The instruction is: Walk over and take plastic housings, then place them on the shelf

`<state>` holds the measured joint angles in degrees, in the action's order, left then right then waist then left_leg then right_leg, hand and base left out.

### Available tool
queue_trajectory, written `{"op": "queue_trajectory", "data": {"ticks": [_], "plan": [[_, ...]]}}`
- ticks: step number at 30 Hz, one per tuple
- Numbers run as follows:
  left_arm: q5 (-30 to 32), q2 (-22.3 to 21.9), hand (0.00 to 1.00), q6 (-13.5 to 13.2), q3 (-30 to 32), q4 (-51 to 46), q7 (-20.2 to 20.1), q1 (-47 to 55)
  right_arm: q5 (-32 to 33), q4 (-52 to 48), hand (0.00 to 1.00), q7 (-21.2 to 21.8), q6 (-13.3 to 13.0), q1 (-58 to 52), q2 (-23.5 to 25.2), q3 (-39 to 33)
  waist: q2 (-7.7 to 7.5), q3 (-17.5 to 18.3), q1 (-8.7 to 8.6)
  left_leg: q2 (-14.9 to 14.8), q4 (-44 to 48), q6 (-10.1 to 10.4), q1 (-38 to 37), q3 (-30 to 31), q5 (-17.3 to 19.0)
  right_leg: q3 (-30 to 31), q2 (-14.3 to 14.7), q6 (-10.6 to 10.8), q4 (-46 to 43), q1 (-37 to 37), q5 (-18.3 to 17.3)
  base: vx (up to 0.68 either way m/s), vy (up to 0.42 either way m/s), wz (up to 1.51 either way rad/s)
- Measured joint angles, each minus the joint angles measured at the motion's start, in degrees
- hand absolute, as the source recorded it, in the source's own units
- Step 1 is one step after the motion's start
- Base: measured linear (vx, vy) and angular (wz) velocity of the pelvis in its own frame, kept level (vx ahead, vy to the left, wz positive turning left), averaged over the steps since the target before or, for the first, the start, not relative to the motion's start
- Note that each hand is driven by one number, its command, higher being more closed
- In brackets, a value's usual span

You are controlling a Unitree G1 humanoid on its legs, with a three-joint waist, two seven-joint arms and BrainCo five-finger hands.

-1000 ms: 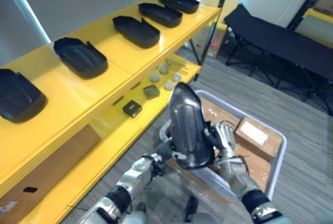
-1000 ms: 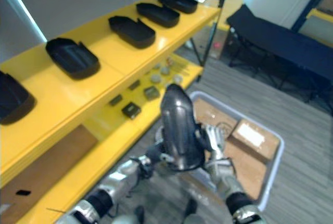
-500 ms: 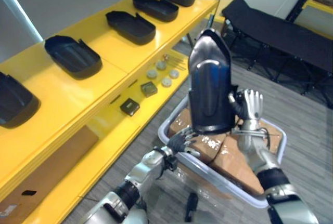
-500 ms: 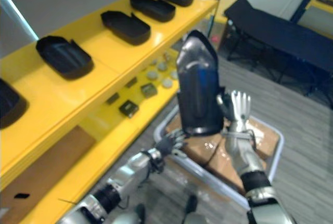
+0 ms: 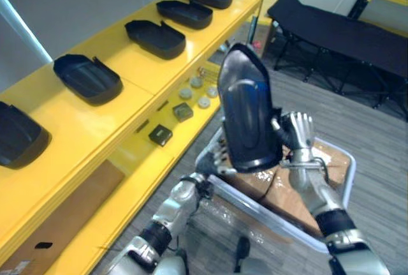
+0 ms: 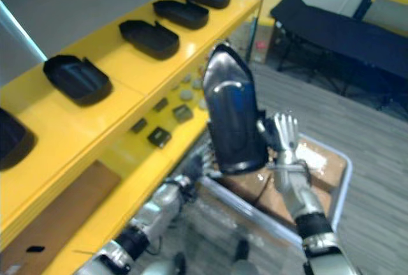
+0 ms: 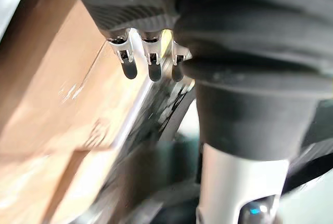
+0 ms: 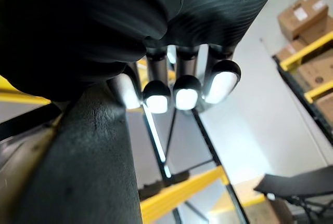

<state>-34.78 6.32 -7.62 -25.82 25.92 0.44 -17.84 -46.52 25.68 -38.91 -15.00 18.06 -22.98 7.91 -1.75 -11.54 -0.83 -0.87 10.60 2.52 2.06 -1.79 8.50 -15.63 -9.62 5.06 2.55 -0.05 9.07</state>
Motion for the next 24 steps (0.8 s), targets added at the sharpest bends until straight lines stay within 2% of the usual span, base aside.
{"op": "queue_trajectory", "data": {"ticks": [7, 13, 19, 23, 24], "plan": [[1.35, 0.56, 0.00, -2.27, 3.39, 2.44, -0.81, 0.77, -1.51, 0.22, 1.00, 0.02, -1.06, -1.17, 1.35, 0.01, -0.02, 0.01, 0.06, 0.45, -0.17, 0.08, -0.09, 0.87, -0.74, -0.51, -0.26, -0.17, 0.14, 0.17, -0.17, -0.04, 0.010, 0.05], [-0.81, 2.12, 0.00, -2.34, 5.24, 2.43, -2.40, 1.80, -1.51, 0.99, 1.00, 0.09, -1.09, -2.04, 2.65, 0.12, -0.16, 0.05, 0.11, 0.51, -1.71, 0.32, -1.14, 1.30, -1.79, -1.52, -0.16, -0.04, 1.70, 1.54, 0.21, -0.02, -0.002, 0.06], [-1.18, 2.12, 0.00, -2.13, 5.79, 2.44, -4.26, 2.29, -1.53, 2.16, 1.00, 0.10, -1.45, -2.04, 2.71, 0.56, -0.77, 0.04, 0.15, 0.52, -2.62, 0.34, -1.95, 1.27, -1.87, -1.53, -0.16, -0.02, 1.96, 2.01, 0.25, 0.00, 0.004, -0.01], [-1.29, 2.18, 0.00, -0.50, 4.76, 2.54, -5.49, 2.27, -1.57, 2.16, 1.00, 0.58, -1.45, -2.00, 3.37, 1.54, -1.41, 0.00, 0.16, 0.54, -2.71, 0.34, -2.04, 1.29, -1.93, -1.57, -0.16, 0.03, 1.98, 1.99, 0.28, 0.00, 0.000, 0.00], [-1.42, 2.18, 0.00, 0.69, 4.28, 2.64, -6.30, 2.25, -1.65, 2.16, 1.00, 1.03, -1.38, -1.88, 3.68, 1.78, -1.46, 0.03, 0.16, 0.60, -2.71, 0.33, -2.05, 1.29, -1.93, -1.57, -0.23, 0.06, 1.98, 1.99, 0.30, 0.00, 0.000, 0.00]]}}
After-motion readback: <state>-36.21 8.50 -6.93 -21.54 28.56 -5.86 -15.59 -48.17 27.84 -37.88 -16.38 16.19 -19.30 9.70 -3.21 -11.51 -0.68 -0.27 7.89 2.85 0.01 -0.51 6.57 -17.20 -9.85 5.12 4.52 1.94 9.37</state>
